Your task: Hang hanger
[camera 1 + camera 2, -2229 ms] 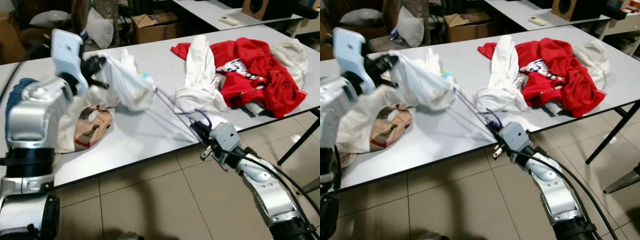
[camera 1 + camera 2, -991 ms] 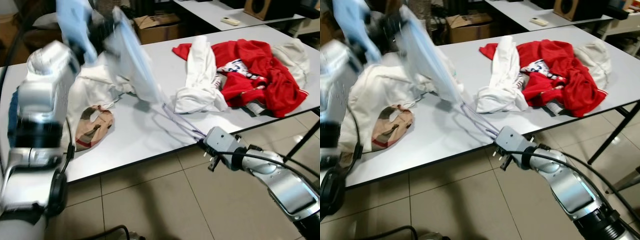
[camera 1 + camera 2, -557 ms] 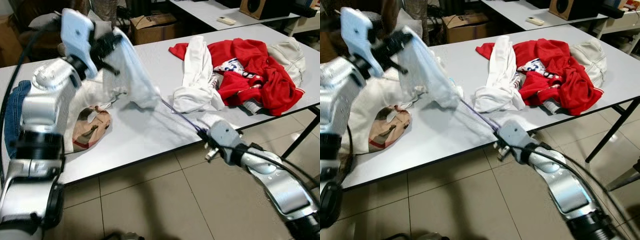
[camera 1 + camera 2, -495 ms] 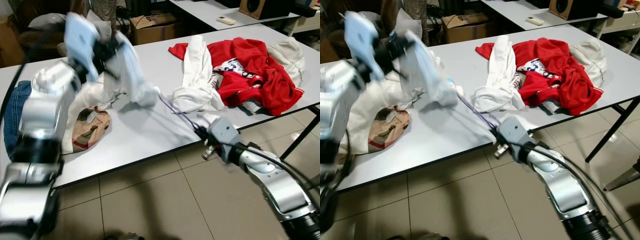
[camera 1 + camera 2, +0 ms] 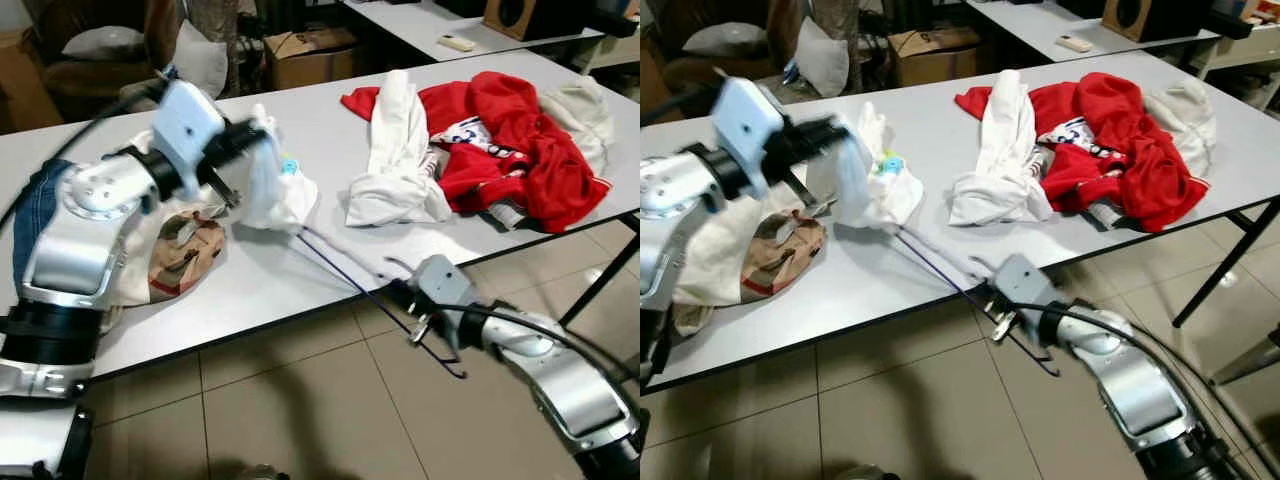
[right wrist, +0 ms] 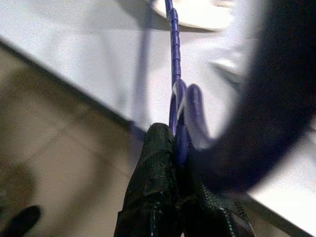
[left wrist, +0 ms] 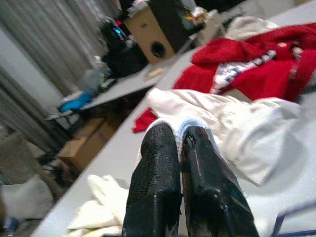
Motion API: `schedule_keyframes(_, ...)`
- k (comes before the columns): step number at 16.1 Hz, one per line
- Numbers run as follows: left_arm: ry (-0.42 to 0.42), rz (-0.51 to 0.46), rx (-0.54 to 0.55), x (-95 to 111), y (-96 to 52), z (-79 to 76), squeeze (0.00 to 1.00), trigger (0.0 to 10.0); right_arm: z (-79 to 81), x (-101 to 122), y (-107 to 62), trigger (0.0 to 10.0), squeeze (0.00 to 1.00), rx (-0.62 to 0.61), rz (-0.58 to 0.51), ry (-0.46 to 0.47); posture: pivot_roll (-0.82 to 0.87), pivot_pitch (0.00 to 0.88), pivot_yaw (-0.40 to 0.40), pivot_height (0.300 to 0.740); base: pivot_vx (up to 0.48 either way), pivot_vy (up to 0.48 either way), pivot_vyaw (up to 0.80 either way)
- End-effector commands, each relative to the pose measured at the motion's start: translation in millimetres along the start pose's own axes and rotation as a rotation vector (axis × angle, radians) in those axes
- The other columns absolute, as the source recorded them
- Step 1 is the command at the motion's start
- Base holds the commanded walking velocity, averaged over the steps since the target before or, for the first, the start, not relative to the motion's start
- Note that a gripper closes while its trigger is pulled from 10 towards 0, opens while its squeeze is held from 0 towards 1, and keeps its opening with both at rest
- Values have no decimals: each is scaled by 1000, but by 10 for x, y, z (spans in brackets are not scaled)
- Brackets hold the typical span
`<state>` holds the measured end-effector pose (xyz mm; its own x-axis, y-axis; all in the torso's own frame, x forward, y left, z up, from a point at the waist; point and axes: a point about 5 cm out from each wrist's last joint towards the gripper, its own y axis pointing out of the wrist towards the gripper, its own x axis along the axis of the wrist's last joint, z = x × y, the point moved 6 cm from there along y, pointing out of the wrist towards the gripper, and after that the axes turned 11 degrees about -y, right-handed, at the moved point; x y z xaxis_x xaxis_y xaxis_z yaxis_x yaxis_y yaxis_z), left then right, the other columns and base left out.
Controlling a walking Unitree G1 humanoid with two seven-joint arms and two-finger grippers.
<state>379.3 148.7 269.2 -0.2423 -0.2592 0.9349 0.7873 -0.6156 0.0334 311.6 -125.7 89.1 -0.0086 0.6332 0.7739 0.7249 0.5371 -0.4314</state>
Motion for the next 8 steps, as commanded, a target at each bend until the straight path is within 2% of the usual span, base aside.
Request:
schedule_keyframes(1, 25, -31, 29, 109, -33, 86, 0, 0, -27, -311, -18, 10000, 0, -28, 137, 25, 4, 0, 81, 740, 0, 0, 0)
schedule_keyframes(2, 41, -19, 28, 109, -68, 112, 0, 0, -144, -208, -42, 10000, 0, -67, 95, 43, -1, 0, 91, 740, 0, 0, 0)
schedule_keyframes(3, 57, 3, 31, 81, -88, 129, 0, 0, -165, -171, -58, 10000, 0, -63, 85, 28, -2, 0, 93, 740, 0, 0, 0)
schedule_keyframes(4, 130, 96, 41, -83, -149, 171, 0, 0, -169, -88, -111, 10000, 0, -30, 57, 33, 0, 0, 92, 740, 0, 0, 0)
schedule_keyframes(5, 165, 151, 56, -187, -192, 204, 0, 0, -124, 0, -149, 10000, 0, 14, 16, 74, 1, 0, 92, 740, 0, 0, 0)
schedule_keyframes(8, 205, 204, 59, -308, -266, 213, 0, 0, -71, 193, -230, 10000, 0, 83, -77, 153, 2, 0, 88, 740, 0, 0, 0)
